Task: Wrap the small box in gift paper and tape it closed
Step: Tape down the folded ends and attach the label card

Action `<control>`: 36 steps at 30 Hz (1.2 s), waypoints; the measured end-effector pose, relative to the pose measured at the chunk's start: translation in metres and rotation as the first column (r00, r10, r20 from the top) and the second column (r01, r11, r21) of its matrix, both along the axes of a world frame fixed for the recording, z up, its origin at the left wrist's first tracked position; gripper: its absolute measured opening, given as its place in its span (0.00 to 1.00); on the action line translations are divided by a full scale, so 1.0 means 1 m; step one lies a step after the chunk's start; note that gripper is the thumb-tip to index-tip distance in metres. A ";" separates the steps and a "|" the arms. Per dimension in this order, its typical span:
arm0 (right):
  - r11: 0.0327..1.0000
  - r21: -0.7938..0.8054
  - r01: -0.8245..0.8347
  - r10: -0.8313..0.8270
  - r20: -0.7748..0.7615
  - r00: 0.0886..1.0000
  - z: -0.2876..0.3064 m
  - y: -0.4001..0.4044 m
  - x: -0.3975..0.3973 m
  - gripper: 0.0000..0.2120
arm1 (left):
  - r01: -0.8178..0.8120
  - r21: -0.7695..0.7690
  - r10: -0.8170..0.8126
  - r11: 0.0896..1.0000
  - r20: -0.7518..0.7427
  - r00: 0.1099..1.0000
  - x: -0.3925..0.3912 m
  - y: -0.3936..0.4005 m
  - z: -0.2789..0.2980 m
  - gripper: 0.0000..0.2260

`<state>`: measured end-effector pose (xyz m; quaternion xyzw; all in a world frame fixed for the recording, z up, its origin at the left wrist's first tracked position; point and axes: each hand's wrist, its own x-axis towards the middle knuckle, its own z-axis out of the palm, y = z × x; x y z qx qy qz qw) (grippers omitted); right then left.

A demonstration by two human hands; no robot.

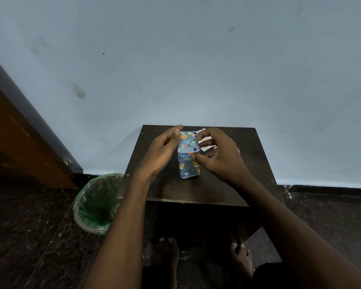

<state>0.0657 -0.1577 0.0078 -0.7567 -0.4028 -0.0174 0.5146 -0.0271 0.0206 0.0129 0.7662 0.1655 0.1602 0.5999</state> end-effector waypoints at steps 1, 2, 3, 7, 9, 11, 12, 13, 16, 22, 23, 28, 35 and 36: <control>1.000 -0.008 -0.008 0.007 -0.108 0.994 -0.002 0.001 0.000 0.22 | 0.059 0.000 -0.059 0.998 -0.020 0.998 -0.003 0.003 -0.001 0.27; 1.000 -0.005 -0.029 0.027 -0.183 0.983 -0.004 0.001 0.000 0.24 | 0.107 0.028 -0.106 0.994 -0.036 0.994 -0.007 0.006 -0.001 0.34; 0.999 0.003 -0.044 0.044 -0.213 0.976 -0.006 0.002 0.001 0.25 | 0.137 0.070 -0.134 0.988 -0.048 0.990 -0.009 0.007 -0.003 0.39; 0.999 0.036 -0.029 0.037 -0.228 0.973 -0.003 0.004 0.000 0.19 | 0.072 0.126 -0.077 0.989 0.035 0.996 -0.007 0.004 -0.008 0.35; 0.996 0.090 -0.003 0.030 -0.295 0.955 0.001 0.006 -0.004 0.12 | 0.053 0.057 -0.058 0.997 0.092 0.994 -0.005 0.001 -0.006 0.26; 0.988 0.143 0.050 0.004 -0.355 0.935 0.003 0.008 -0.007 0.08 | 0.058 -0.024 -0.055 0.998 0.127 0.990 -0.003 -0.001 -0.004 0.19; 0.985 0.151 0.085 -0.023 -0.373 0.927 0.004 0.009 -0.008 0.07 | 0.057 -0.055 -0.049 0.997 0.129 0.990 -0.001 -0.003 -0.004 0.17; 0.982 0.150 0.116 -0.048 -0.393 0.918 0.003 0.010 -0.009 0.07 | 0.053 -0.083 -0.043 0.995 0.123 0.991 0.000 -0.006 -0.004 0.14; 0.977 0.139 0.160 -0.072 -0.493 0.867 0.003 0.012 -0.010 0.16 | 0.036 -0.217 -0.020 0.975 0.076 0.997 0.004 -0.019 -0.004 0.10; 0.987 0.085 0.135 -0.040 -0.685 0.727 0.003 0.016 -0.009 0.27 | -0.014 -0.424 0.003 0.906 -0.026 1.000 0.012 -0.029 -0.006 0.24; 0.988 0.086 0.129 -0.030 -0.709 0.704 0.004 0.015 -0.008 0.23 | -0.026 -0.456 0.003 0.890 -0.052 0.999 0.013 -0.028 -0.007 0.22; 0.981 0.108 0.163 -0.043 -0.697 0.716 0.005 0.009 -0.004 0.16 | -0.094 -0.592 0.036 0.800 -0.109 0.993 0.017 -0.020 -0.009 0.22; 0.968 0.218 0.121 0.070 -0.704 0.707 0.002 0.011 -0.003 0.20 | -0.230 -0.477 0.130 0.848 -0.234 0.963 0.013 -0.013 -0.011 0.23; 0.967 0.232 0.105 0.093 -0.707 0.701 0.002 0.011 -0.004 0.20 | -0.236 -0.493 0.137 0.838 -0.228 0.964 0.013 -0.011 -0.011 0.24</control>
